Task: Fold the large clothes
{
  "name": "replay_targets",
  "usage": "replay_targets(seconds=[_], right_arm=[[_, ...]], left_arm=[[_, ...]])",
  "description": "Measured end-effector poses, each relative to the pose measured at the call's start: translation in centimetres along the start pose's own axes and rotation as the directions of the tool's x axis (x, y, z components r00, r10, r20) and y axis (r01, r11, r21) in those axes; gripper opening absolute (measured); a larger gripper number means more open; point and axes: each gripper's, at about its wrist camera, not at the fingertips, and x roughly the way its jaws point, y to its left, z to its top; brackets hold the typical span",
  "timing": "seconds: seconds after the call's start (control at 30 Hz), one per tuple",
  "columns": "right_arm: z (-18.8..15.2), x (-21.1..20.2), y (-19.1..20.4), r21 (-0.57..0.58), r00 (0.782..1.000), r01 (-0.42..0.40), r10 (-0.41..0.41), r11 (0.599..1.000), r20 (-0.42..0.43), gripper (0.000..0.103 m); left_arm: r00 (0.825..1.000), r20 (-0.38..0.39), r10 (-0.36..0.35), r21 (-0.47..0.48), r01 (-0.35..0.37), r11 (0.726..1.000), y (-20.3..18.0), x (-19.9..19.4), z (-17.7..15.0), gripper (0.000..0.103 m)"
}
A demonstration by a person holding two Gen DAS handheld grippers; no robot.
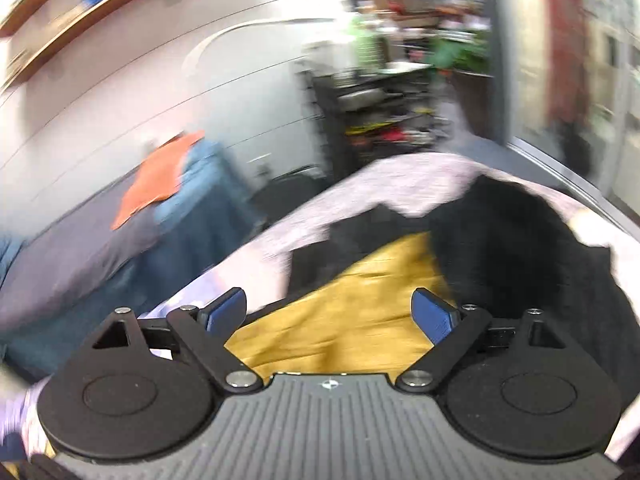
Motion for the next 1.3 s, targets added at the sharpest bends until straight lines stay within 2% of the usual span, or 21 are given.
replay_targets(seconds=[0.07,0.17,0.33,0.43,0.53,0.63,0.73,0.77,0.87,0.93,0.97,1.0,1.07,1.1,1.17,1.2,1.23,1.27,1.3], right_arm=[[-0.7,0.6,2.9,-0.012,0.993,-0.101,0.100,0.995,-0.071,0.092],[-3.0,0.7,6.9,-0.034,0.965,-0.214,0.206,0.976,-0.160,0.092],[-6.1,-0.1,12.7,-0.145,0.930,-0.305,0.262,0.941,-0.257,0.092],[-7.2,-1.0,14.7,-0.178,0.918,-0.333,0.276,0.926,-0.284,0.092],[-7.8,-1.4,15.8,-0.181,0.914,-0.335,0.272,0.925,-0.301,0.092],[-8.6,-1.4,16.8,-0.188,0.917,-0.320,0.253,0.929,-0.308,0.092],[-9.3,-1.4,17.1,-0.205,0.922,-0.303,0.231,0.931,-0.312,0.092],[-9.5,-1.6,17.3,-0.212,0.923,-0.297,0.223,0.931,-0.313,0.092],[-10.1,-1.7,17.5,-0.212,0.931,-0.274,0.203,0.938,-0.304,0.092],[-10.3,-1.7,17.5,-0.200,0.931,-0.269,0.202,0.942,-0.304,0.092],[-10.4,-1.6,17.6,-0.194,0.930,-0.267,0.199,0.944,-0.309,0.092],[-10.5,-1.4,17.7,-0.186,0.928,-0.266,0.199,0.946,-0.316,0.092],[-10.6,-0.9,18.1,-0.170,0.921,-0.271,0.203,0.947,-0.333,0.091],[-10.6,-0.6,18.3,-0.163,0.917,-0.275,0.207,0.948,-0.341,0.090],[-10.8,-0.2,19.0,-0.150,0.908,-0.290,0.222,0.945,-0.355,0.090],[-10.9,0.0,19.4,-0.148,0.904,-0.299,0.230,0.943,-0.360,0.090],[-11.0,0.0,19.9,-0.148,0.900,-0.309,0.239,0.940,-0.364,0.090],[-11.2,0.0,20.3,-0.151,0.896,-0.320,0.247,0.935,-0.368,0.090],[-11.5,0.1,20.7,-0.155,0.891,-0.331,0.254,0.931,-0.377,0.090]], left_arm=[[0.999,0.031,0.033,-0.074,-0.030,0.997,3.2,-0.4,0.9,0.103],[0.990,0.083,0.116,-0.180,-0.100,0.979,8.9,-1.7,2.1,0.103],[0.961,0.125,0.247,-0.335,-0.194,0.922,19.9,-3.5,3.8,0.103],[0.963,0.102,0.251,-0.430,-0.185,0.884,26.0,-3.1,4.2,0.103],[0.981,0.071,0.182,-0.515,-0.121,0.849,29.8,-1.0,4.0,0.103],[0.993,0.072,0.091,-0.564,-0.035,0.825,30.9,1.6,3.6,0.103],[0.997,0.069,0.015,-0.582,0.028,0.813,30.1,4.6,3.0,0.103],[0.998,0.055,0.018,-0.581,0.017,0.814,29.5,5.3,2.9,0.103],[0.999,0.029,0.046,-0.543,-0.023,0.839,27.8,6.0,3.1,0.103],[0.998,0.050,0.031,-0.534,0.001,0.846,27.4,5.1,3.8,0.068],[0.997,0.082,0.012,-0.508,0.031,0.861,27.3,4.0,4.7,0.066],[0.992,0.125,0.016,-0.460,0.044,0.887,27.0,2.6,6.3,0.058],[0.973,0.226,0.047,-0.340,0.034,0.940,26.1,-1.3,9.7,0.057],[0.955,0.292,0.055,-0.291,0.034,0.956,26.0,-3.7,11.4,0.056],[0.897,0.436,0.069,-0.220,0.032,0.975,26.2,-8.9,14.0,0.056],[0.864,0.497,0.079,-0.187,0.018,0.982,26.3,-11.3,14.7,0.050],[0.830,0.546,0.116,-0.170,-0.026,0.985,26.5,-13.4,14.9,0.043],[0.803,0.575,0.156,-0.170,-0.070,0.983,26.8,-15.0,14.6,0.043],[0.794,0.581,0.179,-0.173,-0.094,0.980,27.1,-15.7,14.1,0.043]])
